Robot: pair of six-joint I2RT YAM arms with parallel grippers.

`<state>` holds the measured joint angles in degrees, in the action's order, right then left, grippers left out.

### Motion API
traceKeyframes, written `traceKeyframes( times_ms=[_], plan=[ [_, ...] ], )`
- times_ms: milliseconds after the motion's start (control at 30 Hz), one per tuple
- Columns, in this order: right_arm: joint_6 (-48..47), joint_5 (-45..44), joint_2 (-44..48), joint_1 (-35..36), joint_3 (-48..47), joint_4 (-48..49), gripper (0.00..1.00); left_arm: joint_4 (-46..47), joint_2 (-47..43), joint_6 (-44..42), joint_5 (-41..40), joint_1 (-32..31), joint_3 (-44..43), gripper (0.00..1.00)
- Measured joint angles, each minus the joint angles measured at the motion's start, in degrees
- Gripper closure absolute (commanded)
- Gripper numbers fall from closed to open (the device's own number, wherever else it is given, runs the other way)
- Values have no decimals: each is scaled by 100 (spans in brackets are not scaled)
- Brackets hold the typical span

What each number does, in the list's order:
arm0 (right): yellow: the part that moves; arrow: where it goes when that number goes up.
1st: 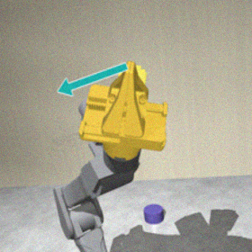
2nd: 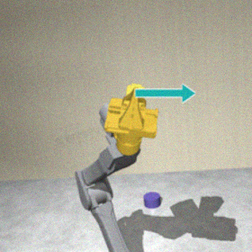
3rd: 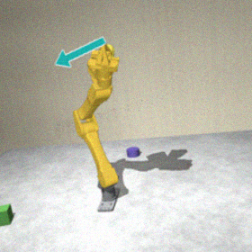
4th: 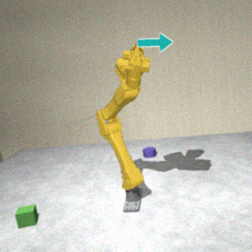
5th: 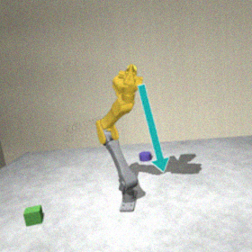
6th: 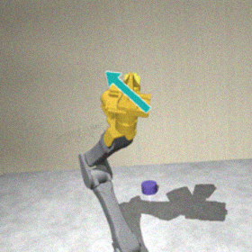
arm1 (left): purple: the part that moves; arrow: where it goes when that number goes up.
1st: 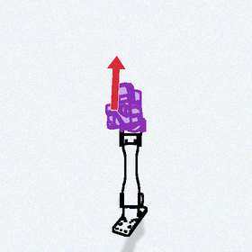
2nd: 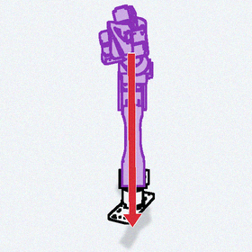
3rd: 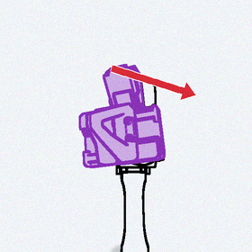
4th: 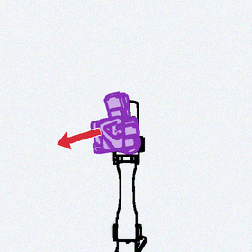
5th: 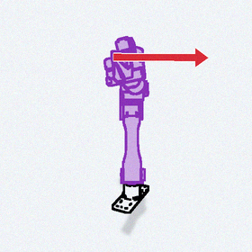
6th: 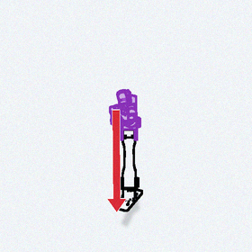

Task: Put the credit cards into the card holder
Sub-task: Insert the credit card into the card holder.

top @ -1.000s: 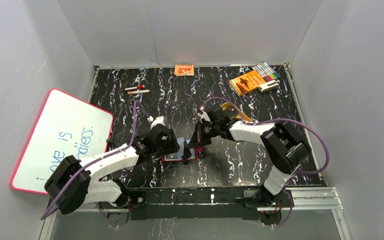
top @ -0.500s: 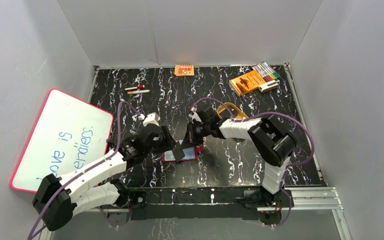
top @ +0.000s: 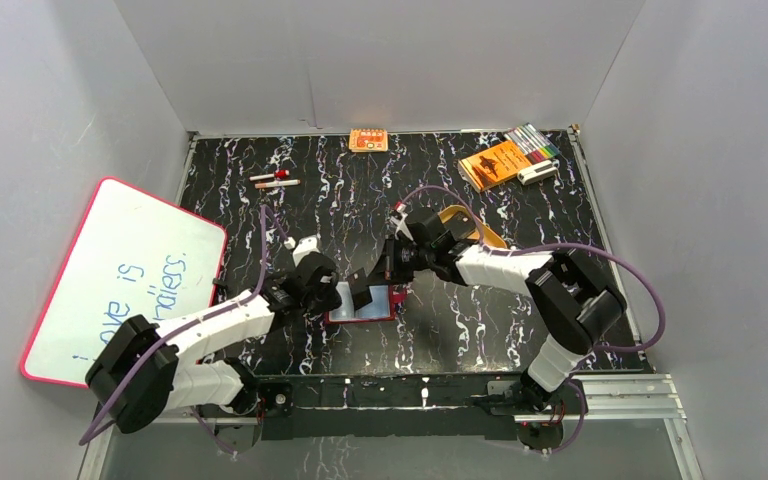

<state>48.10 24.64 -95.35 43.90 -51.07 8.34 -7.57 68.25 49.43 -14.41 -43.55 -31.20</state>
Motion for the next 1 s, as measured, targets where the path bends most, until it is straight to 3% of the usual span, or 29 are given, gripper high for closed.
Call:
traceKeyframes(
  times_ms=[1000],
  plan=[
    [466,-192,-160,0,457,297,100,-363,-326,402,-481,66,348,82]
  ],
)
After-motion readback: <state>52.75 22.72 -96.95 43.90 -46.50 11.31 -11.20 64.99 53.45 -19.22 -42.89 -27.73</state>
